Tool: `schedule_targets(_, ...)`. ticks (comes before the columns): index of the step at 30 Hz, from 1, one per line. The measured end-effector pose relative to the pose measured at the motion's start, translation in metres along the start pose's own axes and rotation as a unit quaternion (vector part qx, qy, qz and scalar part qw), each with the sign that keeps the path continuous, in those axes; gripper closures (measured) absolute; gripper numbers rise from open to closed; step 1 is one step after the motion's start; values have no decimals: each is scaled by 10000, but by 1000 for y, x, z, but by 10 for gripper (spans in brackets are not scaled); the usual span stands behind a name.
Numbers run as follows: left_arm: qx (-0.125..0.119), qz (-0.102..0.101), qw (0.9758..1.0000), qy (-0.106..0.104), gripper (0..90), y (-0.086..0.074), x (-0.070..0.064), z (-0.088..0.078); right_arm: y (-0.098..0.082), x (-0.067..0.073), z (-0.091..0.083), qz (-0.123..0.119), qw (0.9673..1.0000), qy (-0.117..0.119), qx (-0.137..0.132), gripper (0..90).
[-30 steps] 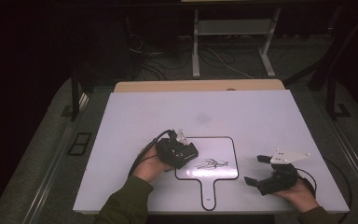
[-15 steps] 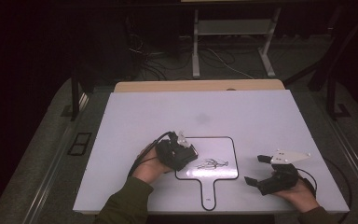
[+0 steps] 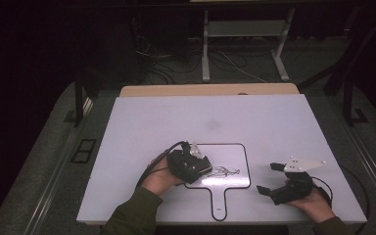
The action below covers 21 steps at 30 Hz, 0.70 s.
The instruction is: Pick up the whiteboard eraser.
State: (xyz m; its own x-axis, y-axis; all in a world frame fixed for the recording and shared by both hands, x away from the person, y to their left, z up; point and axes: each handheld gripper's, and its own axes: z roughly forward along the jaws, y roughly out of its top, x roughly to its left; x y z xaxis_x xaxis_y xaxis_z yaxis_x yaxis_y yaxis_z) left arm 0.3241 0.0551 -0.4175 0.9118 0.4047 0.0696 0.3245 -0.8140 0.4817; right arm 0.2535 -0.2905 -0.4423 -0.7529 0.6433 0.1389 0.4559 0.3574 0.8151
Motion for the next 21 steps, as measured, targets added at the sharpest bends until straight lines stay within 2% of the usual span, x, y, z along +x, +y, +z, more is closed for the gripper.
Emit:
schedule_targets(4,-8,-131,9999,80,392,0,10,1,0,0,0,-12,10000,2,9,0)
schedule_targets(11,-93,-180,9998,8,392,5,16,6,0,0,1,-12,10000,8,19,0)
schedule_targets(16,-122,-127,9998,-57,392,13,11,10,0,0,1,-30,10000,7,20,0)
schedule_targets(21,-119,64,9996,-235,392,23,0,15,0,0,1,-19,10000,9,19,0)
